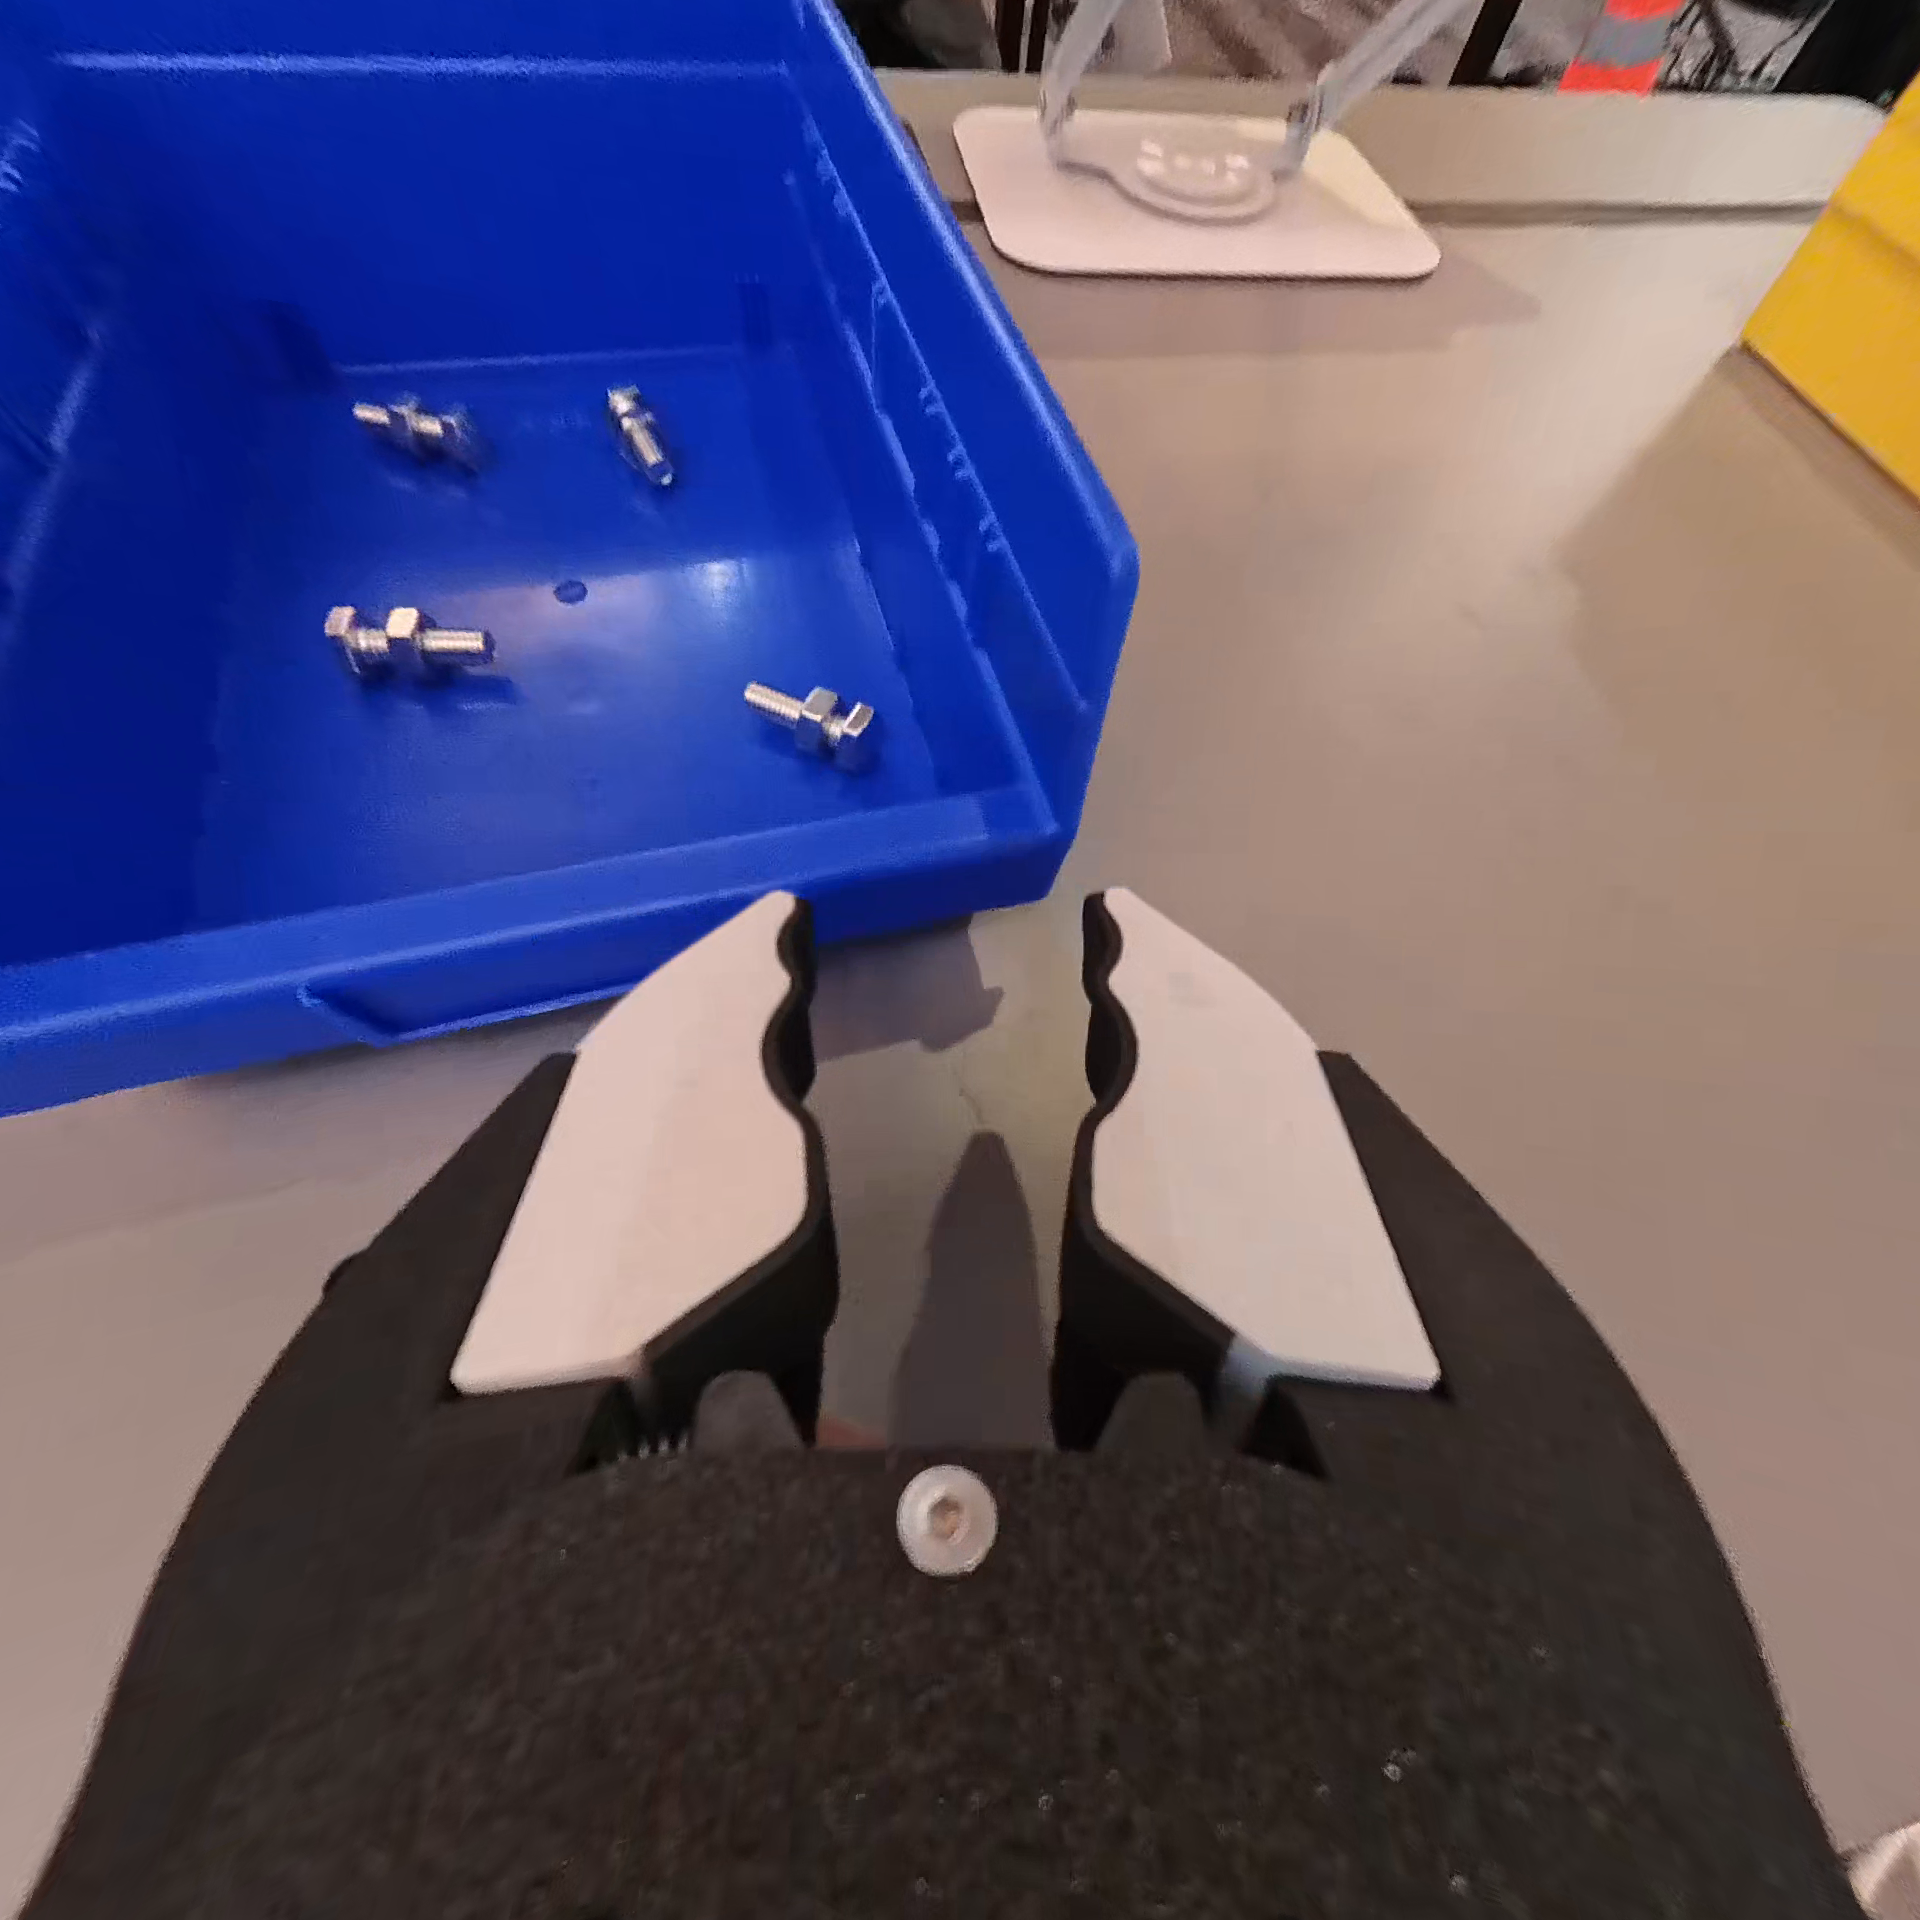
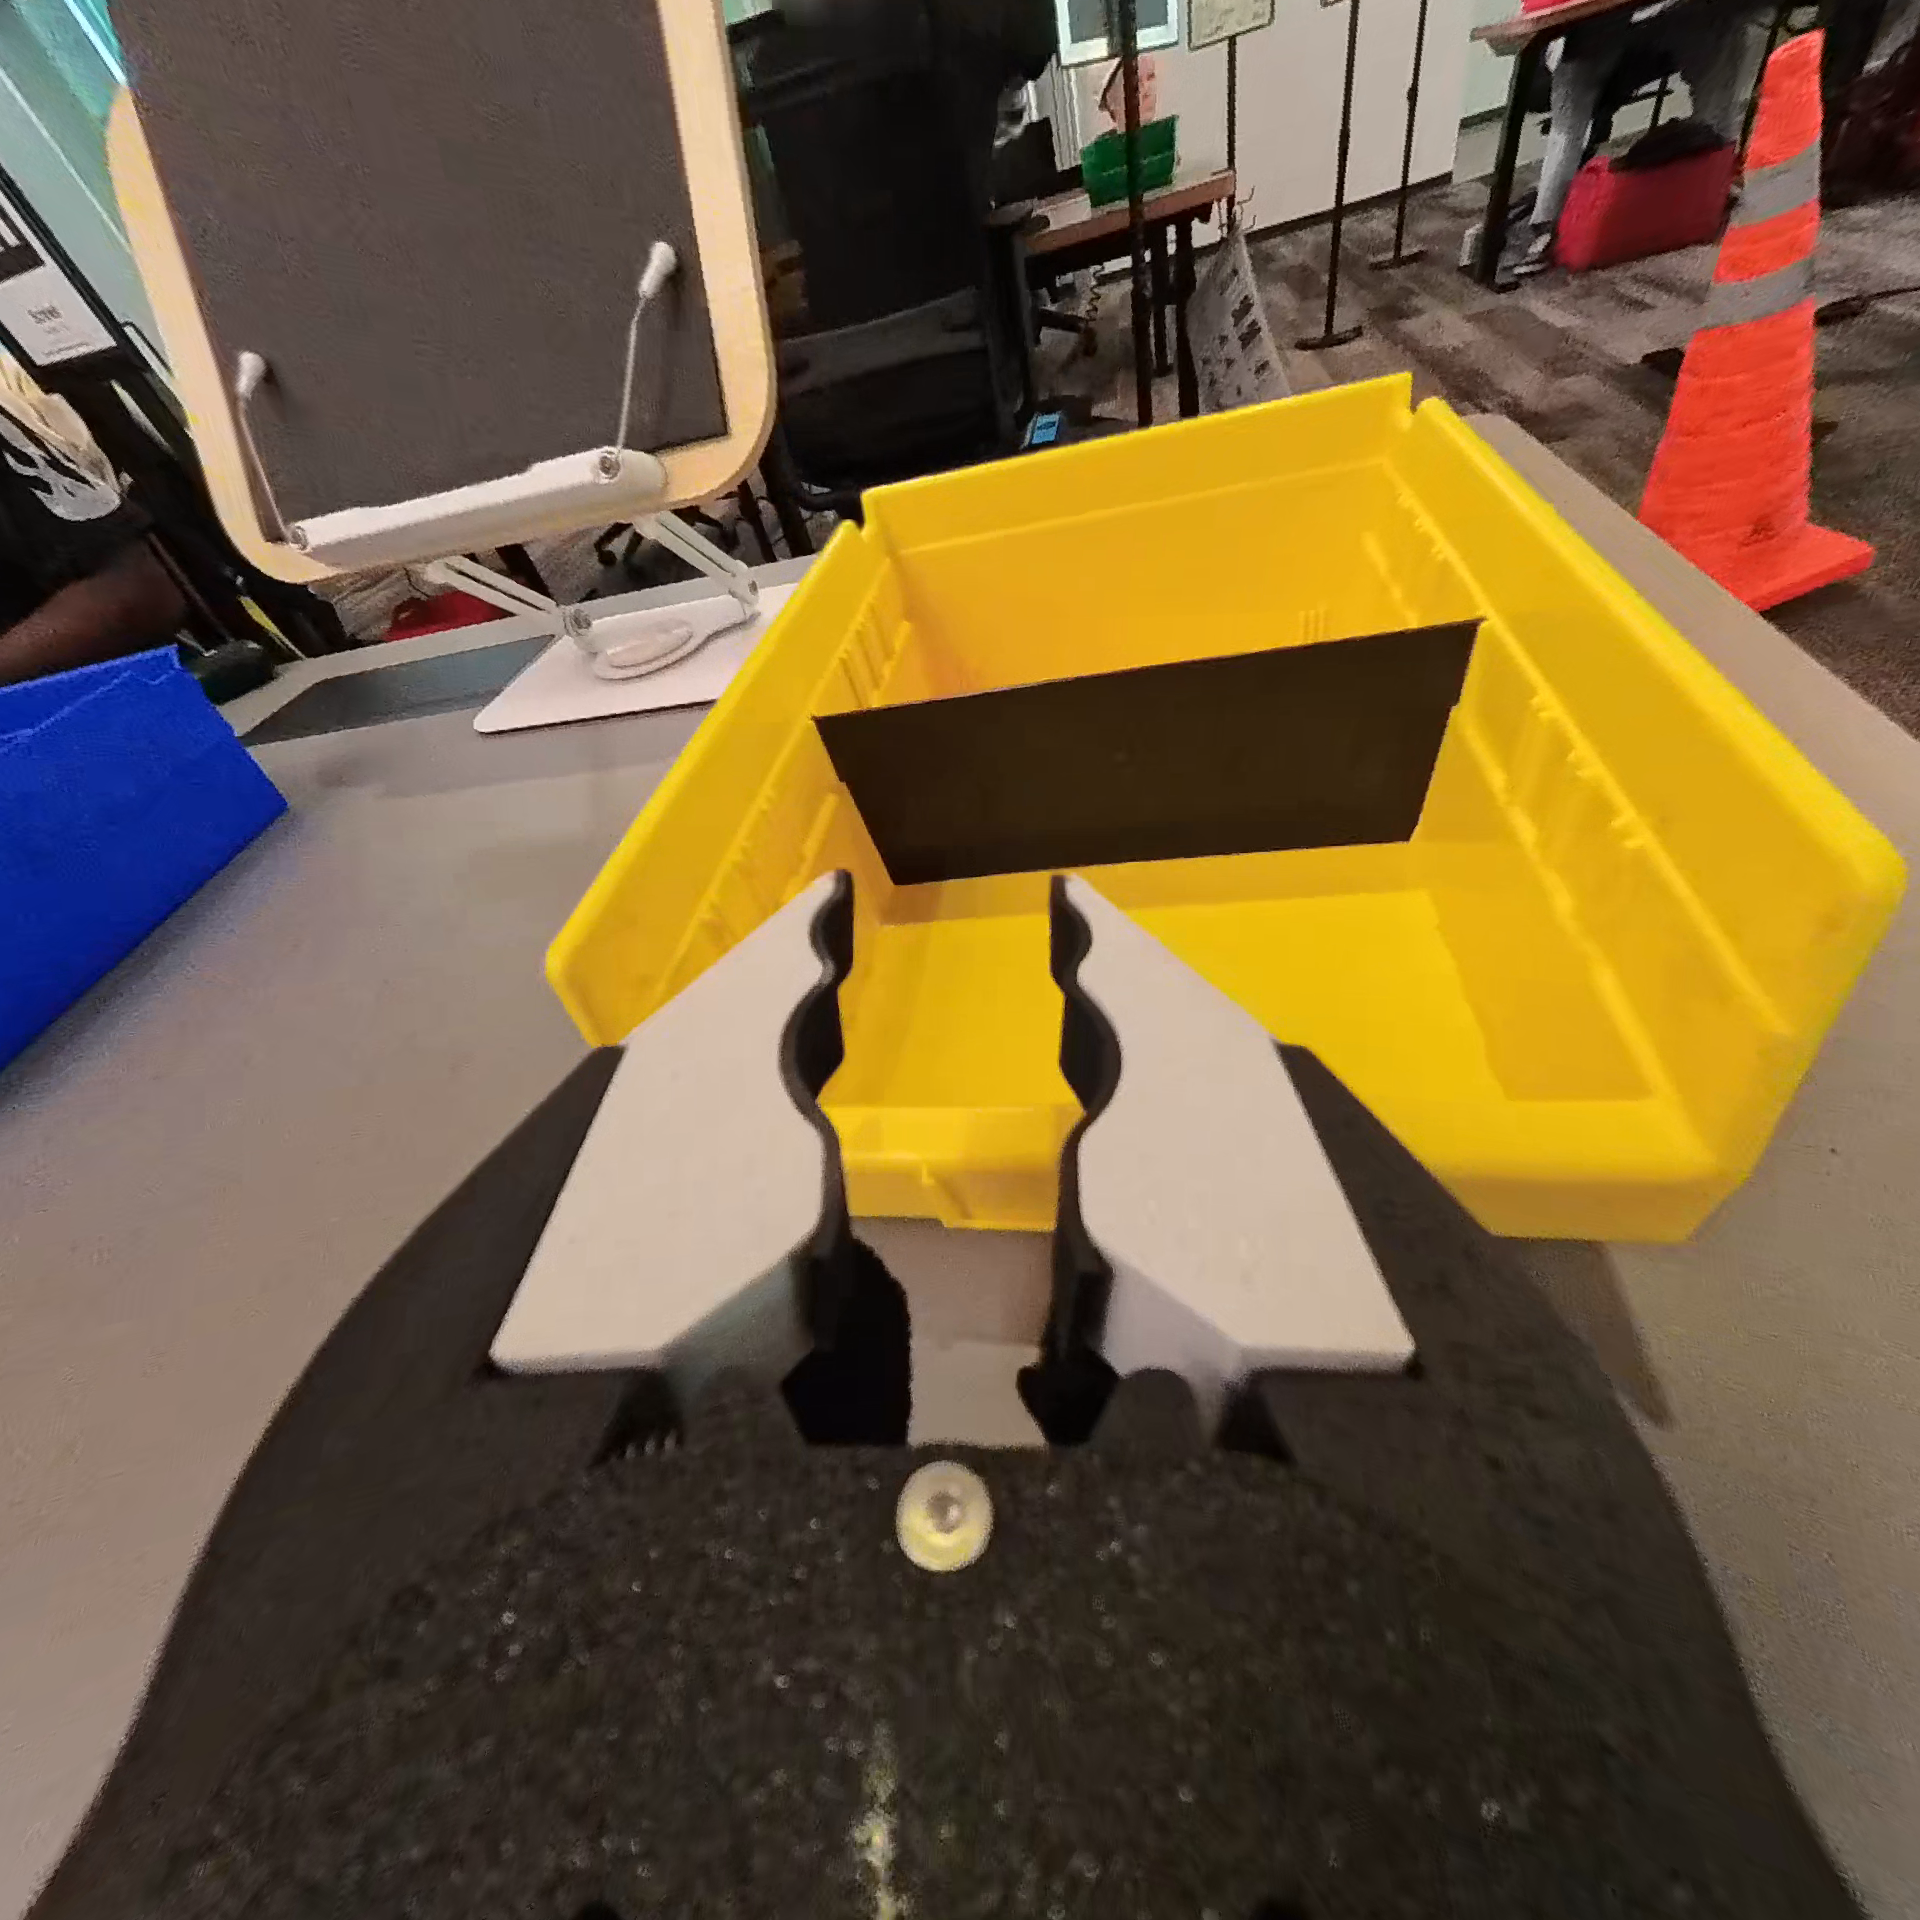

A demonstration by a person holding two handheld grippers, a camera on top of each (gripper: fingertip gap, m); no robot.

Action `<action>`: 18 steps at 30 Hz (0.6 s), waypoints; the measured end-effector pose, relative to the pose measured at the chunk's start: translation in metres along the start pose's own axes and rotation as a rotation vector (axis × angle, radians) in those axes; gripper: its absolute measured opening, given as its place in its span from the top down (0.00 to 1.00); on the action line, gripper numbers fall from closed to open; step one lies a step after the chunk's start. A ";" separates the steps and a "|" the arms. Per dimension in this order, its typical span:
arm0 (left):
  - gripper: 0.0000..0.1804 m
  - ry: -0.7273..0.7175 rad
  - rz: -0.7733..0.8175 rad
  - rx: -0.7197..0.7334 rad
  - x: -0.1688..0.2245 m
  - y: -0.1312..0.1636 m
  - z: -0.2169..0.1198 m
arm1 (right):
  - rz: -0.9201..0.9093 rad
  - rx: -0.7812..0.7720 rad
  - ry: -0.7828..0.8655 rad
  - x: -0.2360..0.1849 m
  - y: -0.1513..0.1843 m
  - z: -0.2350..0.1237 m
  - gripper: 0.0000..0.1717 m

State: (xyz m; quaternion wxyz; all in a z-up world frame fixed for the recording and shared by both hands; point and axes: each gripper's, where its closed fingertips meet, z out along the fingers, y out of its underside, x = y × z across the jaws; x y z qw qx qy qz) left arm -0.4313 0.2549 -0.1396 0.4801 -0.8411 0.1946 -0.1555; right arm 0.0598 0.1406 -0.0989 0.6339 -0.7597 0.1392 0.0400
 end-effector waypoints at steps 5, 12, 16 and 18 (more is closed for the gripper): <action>0.75 0.054 -0.037 0.015 0.002 -0.004 -0.003 | -0.047 -0.003 -0.031 -0.011 0.004 -0.003 0.81; 0.71 0.269 0.369 0.072 0.005 -0.041 -0.026 | -0.077 -0.009 -0.094 -0.028 0.005 0.000 0.82; 0.68 0.257 0.643 -0.020 -0.023 -0.061 -0.019 | -0.050 0.001 -0.132 -0.032 0.001 -0.004 0.83; 0.68 0.238 0.764 -0.132 -0.043 -0.066 -0.010 | -0.032 0.012 -0.150 -0.034 -0.002 -0.006 0.83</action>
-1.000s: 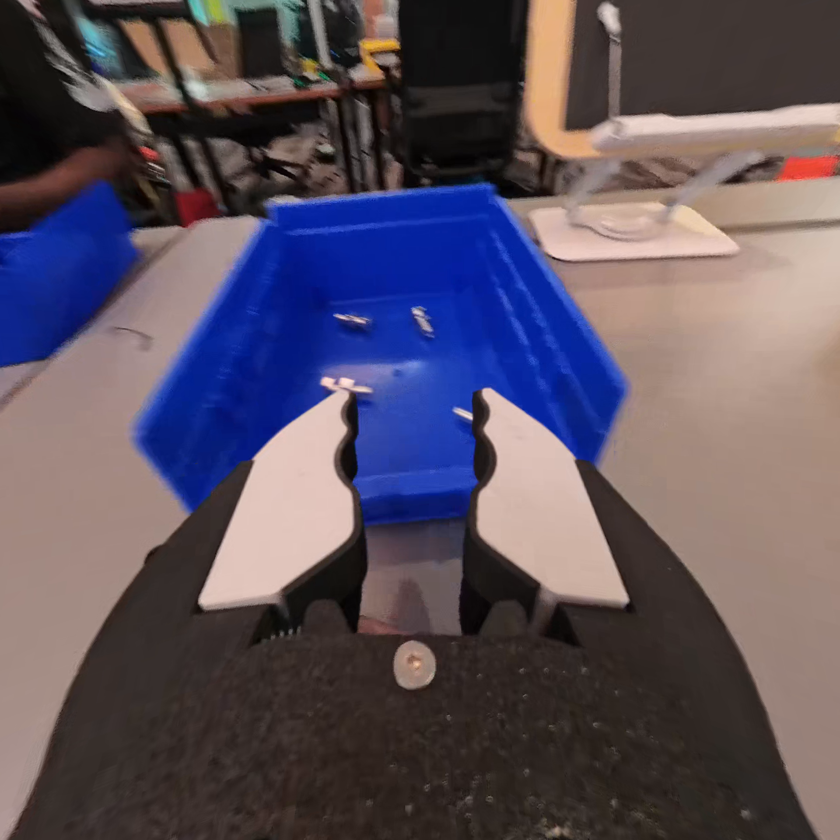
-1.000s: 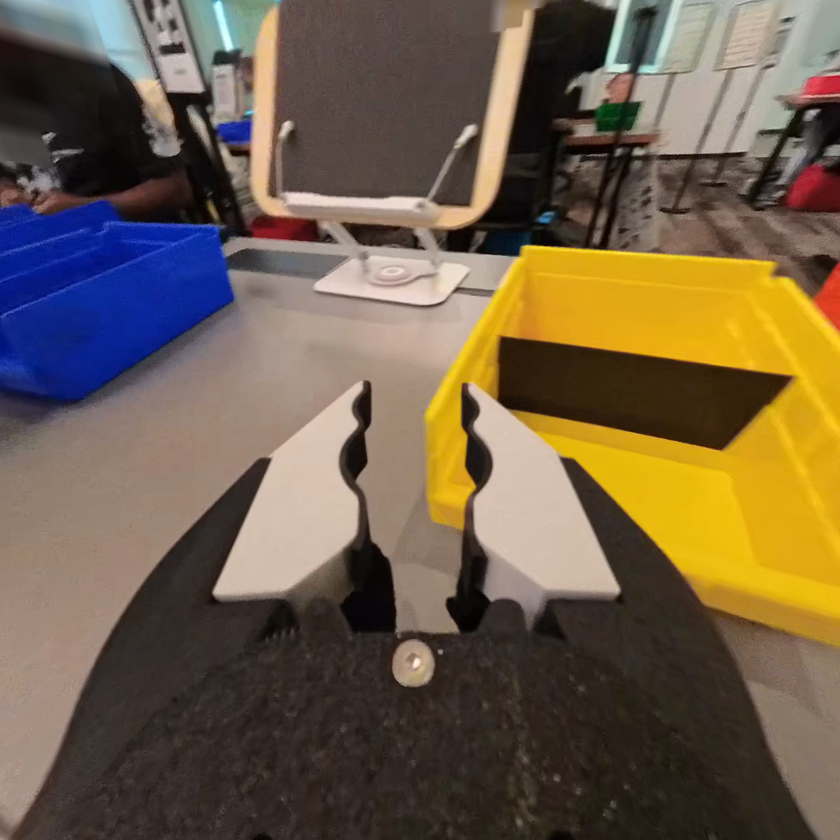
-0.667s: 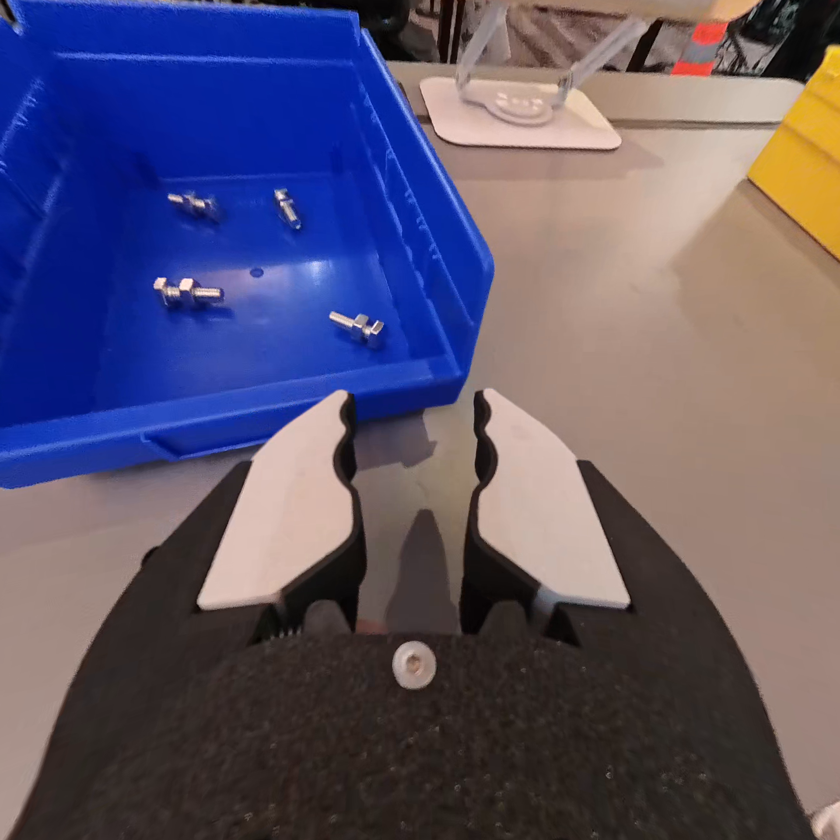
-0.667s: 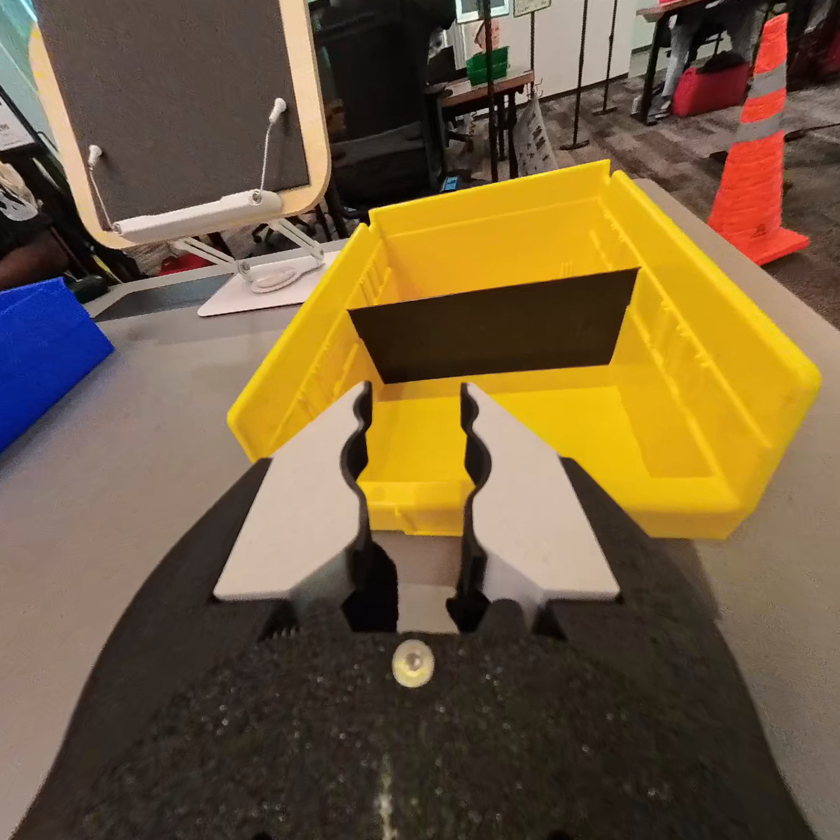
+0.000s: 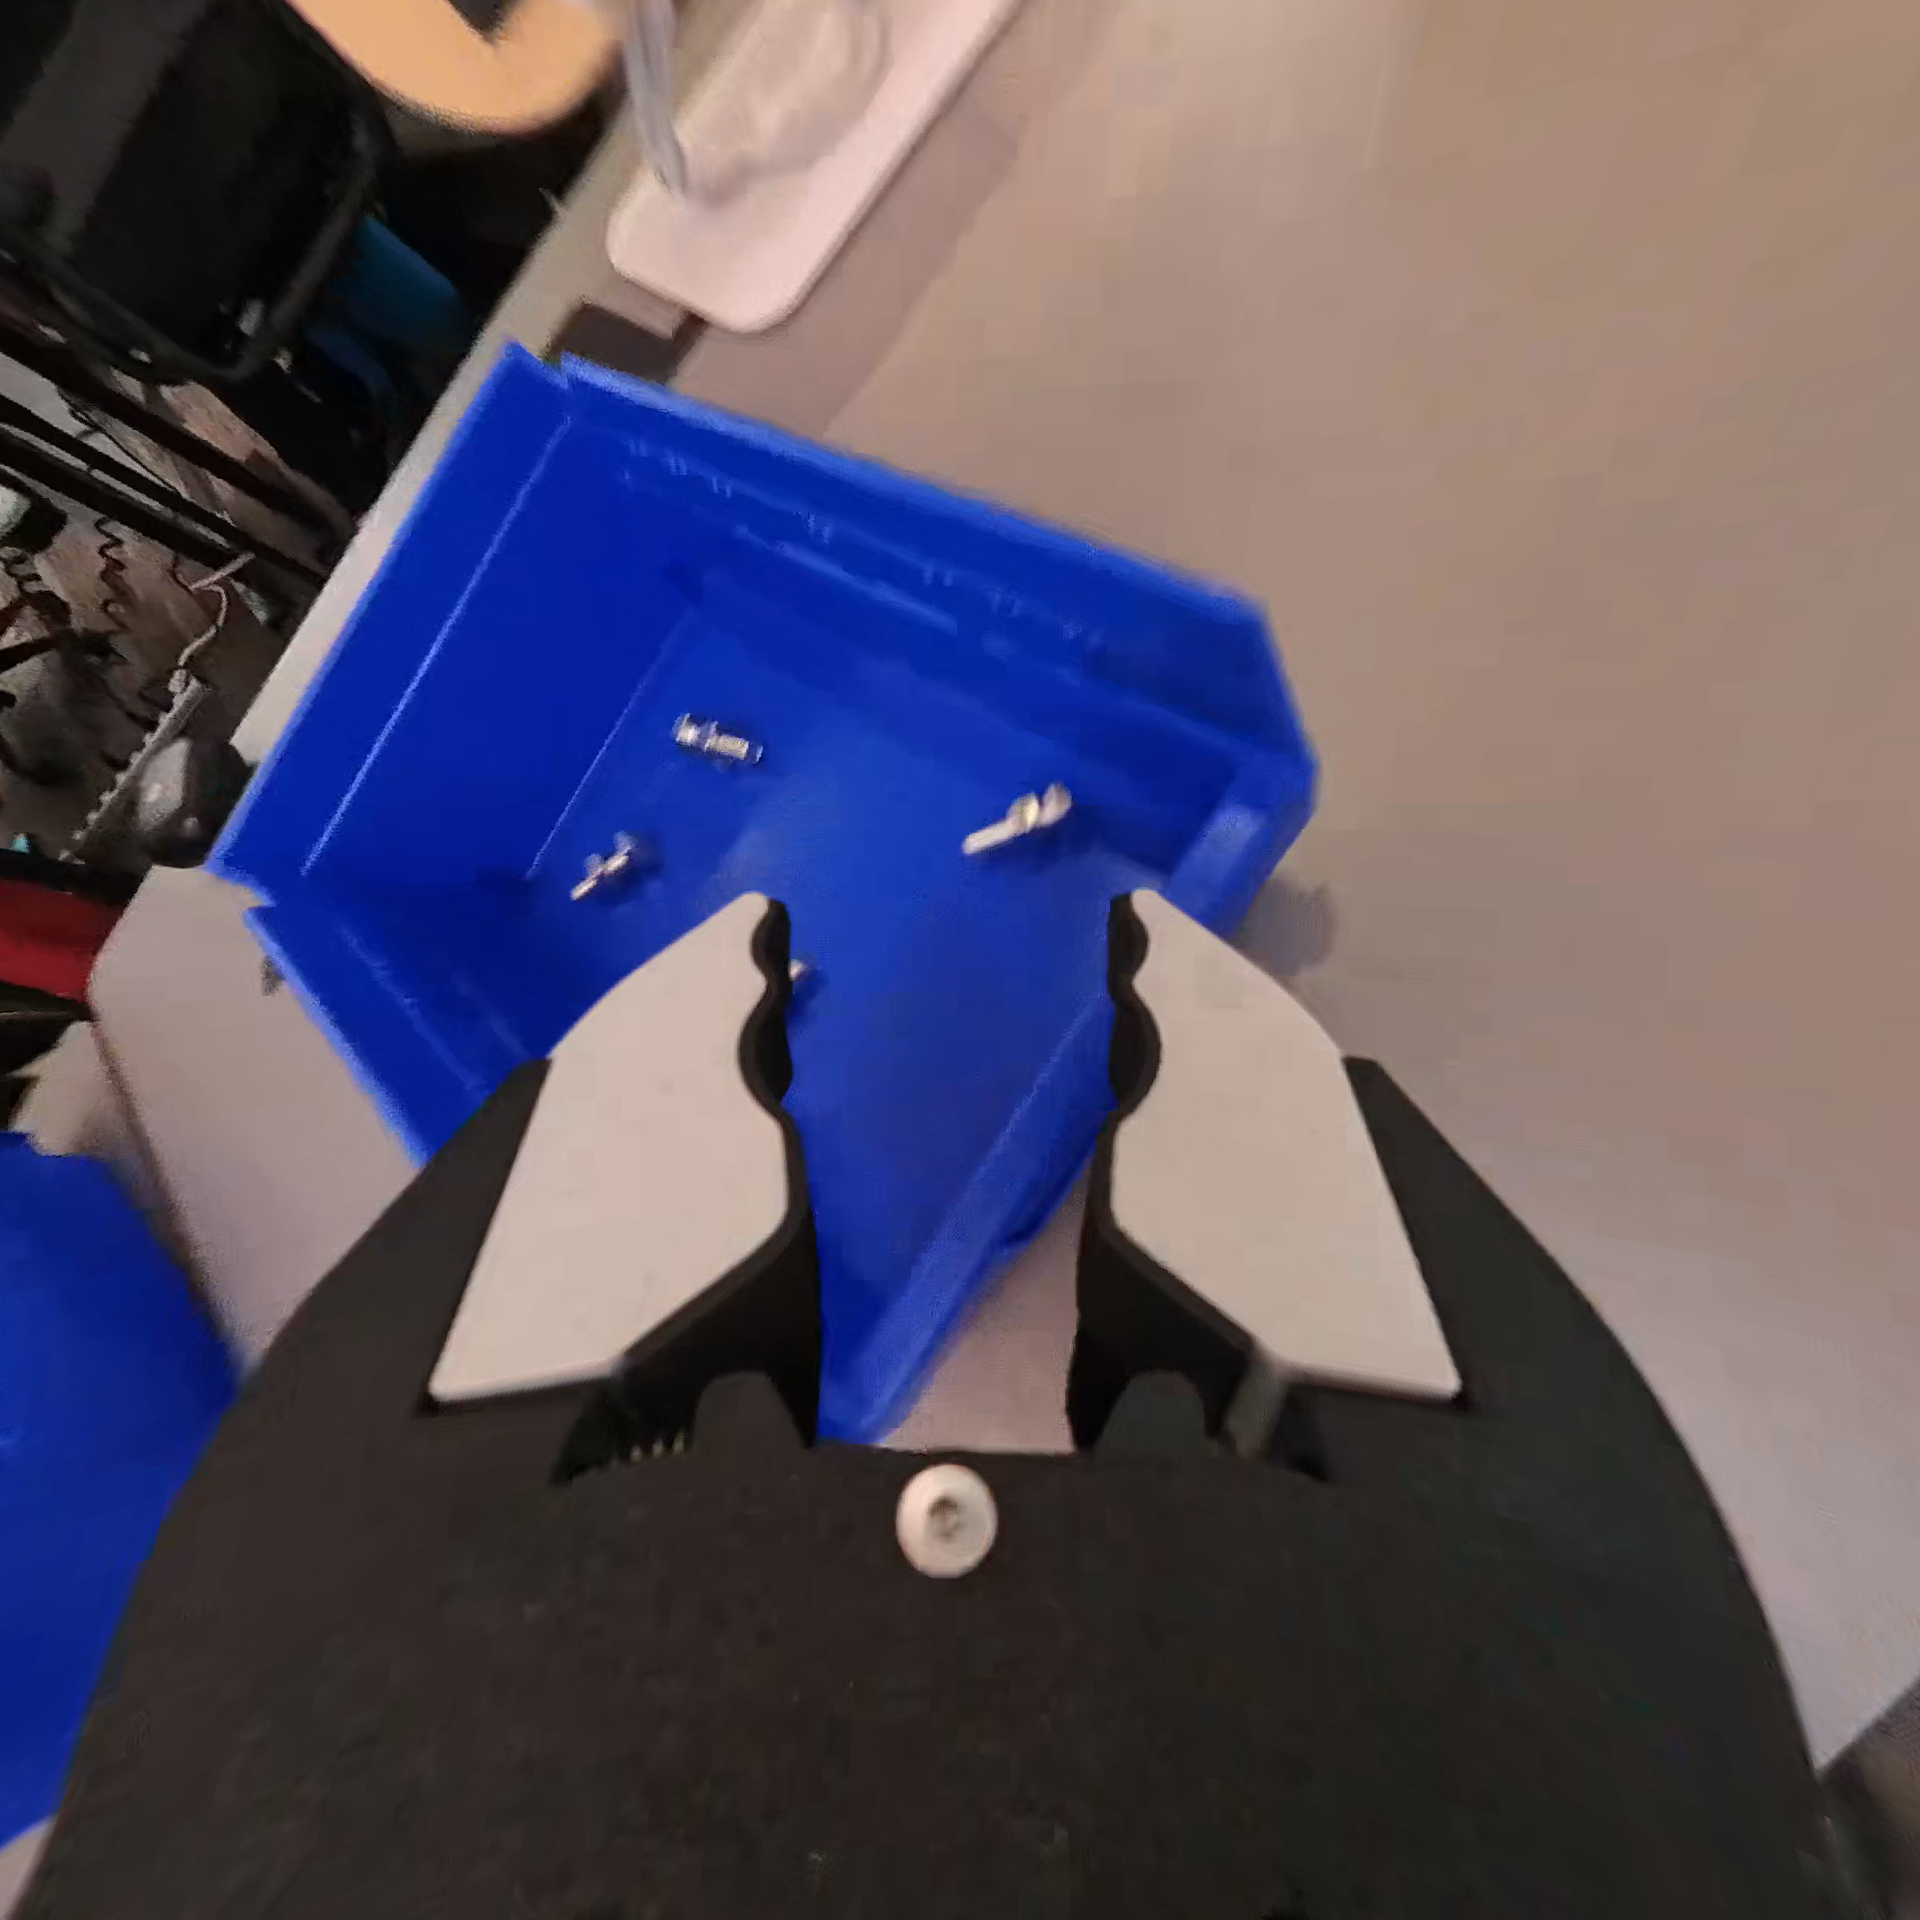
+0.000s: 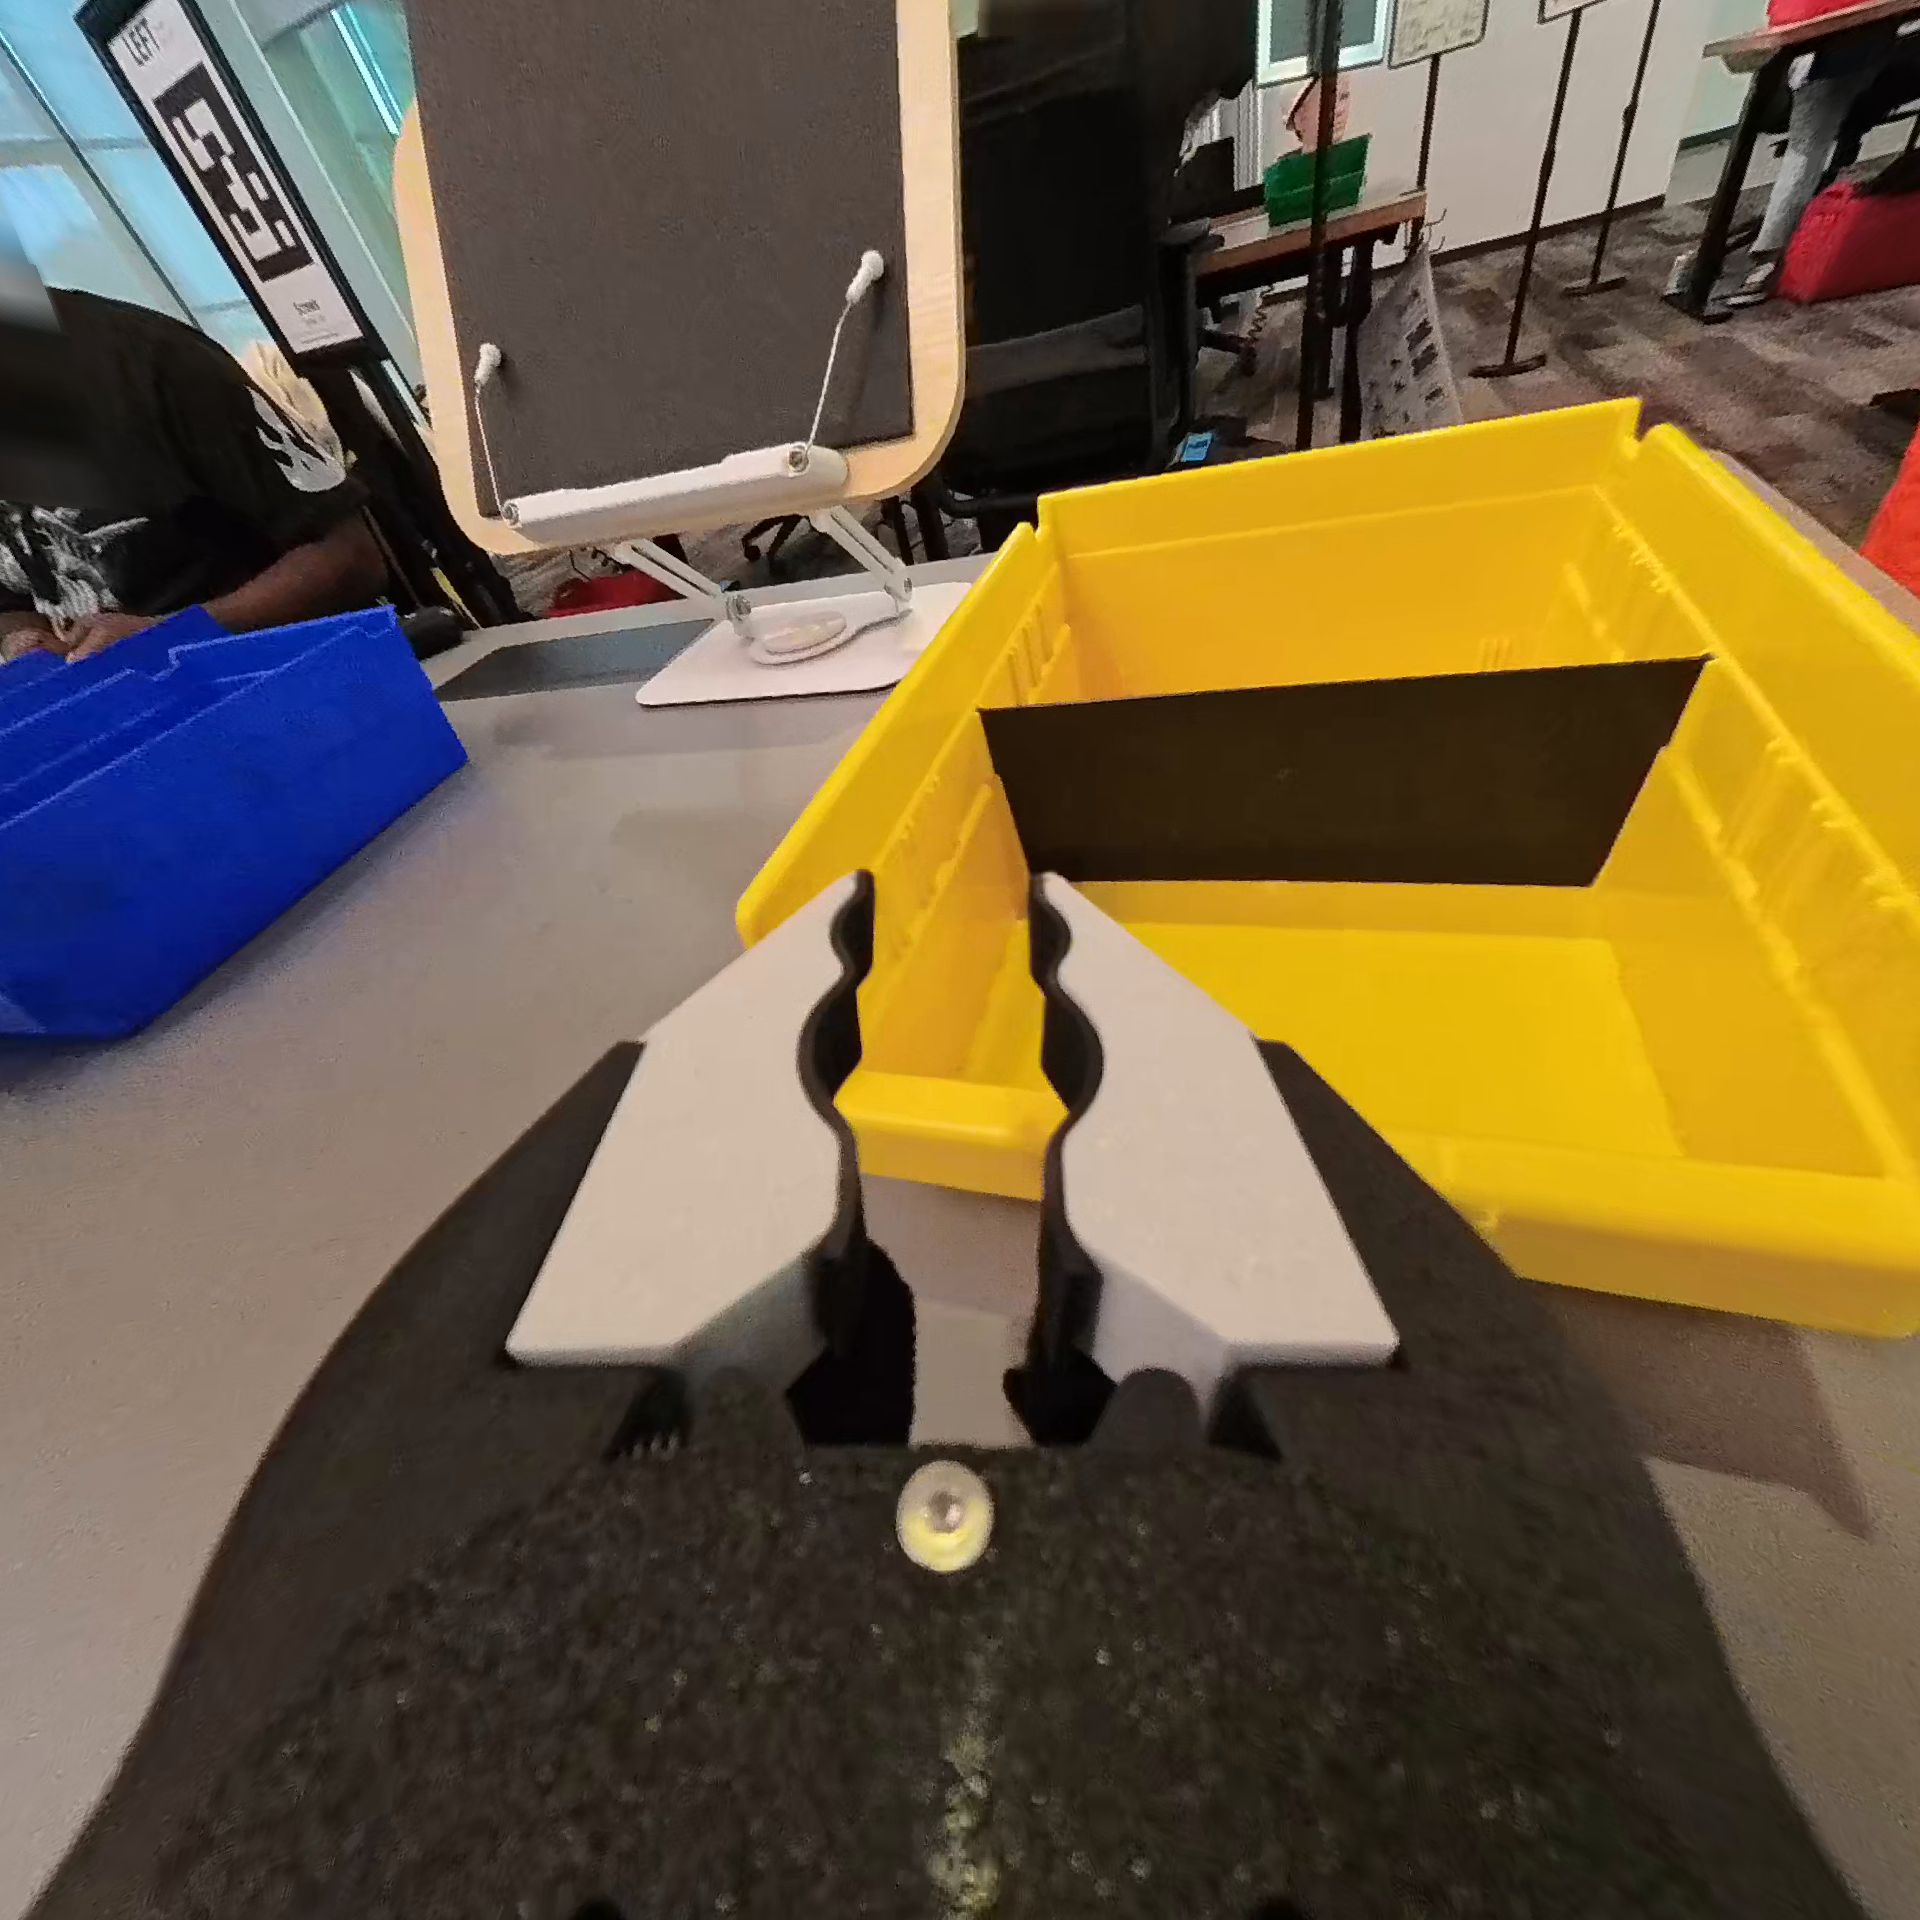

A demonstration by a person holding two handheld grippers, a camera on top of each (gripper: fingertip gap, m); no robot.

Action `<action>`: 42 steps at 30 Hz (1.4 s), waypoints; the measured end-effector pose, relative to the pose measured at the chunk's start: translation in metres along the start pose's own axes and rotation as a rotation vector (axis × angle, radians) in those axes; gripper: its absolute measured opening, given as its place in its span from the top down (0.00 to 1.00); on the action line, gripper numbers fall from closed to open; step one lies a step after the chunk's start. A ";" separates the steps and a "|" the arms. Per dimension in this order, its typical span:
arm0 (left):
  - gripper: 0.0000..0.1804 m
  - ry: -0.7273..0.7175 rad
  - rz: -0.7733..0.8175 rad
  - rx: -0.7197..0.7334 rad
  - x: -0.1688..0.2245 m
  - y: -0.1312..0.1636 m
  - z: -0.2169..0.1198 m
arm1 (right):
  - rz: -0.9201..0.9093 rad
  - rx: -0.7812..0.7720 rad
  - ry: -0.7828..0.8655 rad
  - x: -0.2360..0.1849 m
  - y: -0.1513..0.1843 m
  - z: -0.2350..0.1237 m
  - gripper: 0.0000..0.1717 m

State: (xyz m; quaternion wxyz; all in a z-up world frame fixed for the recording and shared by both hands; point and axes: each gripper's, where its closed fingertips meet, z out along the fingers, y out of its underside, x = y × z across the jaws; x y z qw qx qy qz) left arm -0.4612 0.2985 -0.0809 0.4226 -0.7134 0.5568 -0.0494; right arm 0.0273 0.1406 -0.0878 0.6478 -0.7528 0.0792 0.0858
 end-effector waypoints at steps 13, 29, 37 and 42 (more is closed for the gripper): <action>0.81 0.321 0.645 -0.641 -0.079 0.082 0.082 | 0.085 0.054 -0.168 -0.022 -0.006 0.004 0.84; 0.89 0.482 0.659 -0.853 -0.082 0.123 0.094 | 0.145 0.096 -0.247 -0.027 -0.015 -0.003 0.84; 0.90 0.329 0.340 -0.391 -0.070 0.038 0.058 | -0.211 0.103 -0.474 -0.128 -0.021 -0.016 0.86; 0.90 0.386 0.163 0.049 -0.015 -0.054 0.021 | -0.199 -0.129 -0.905 -0.239 0.022 -0.008 0.83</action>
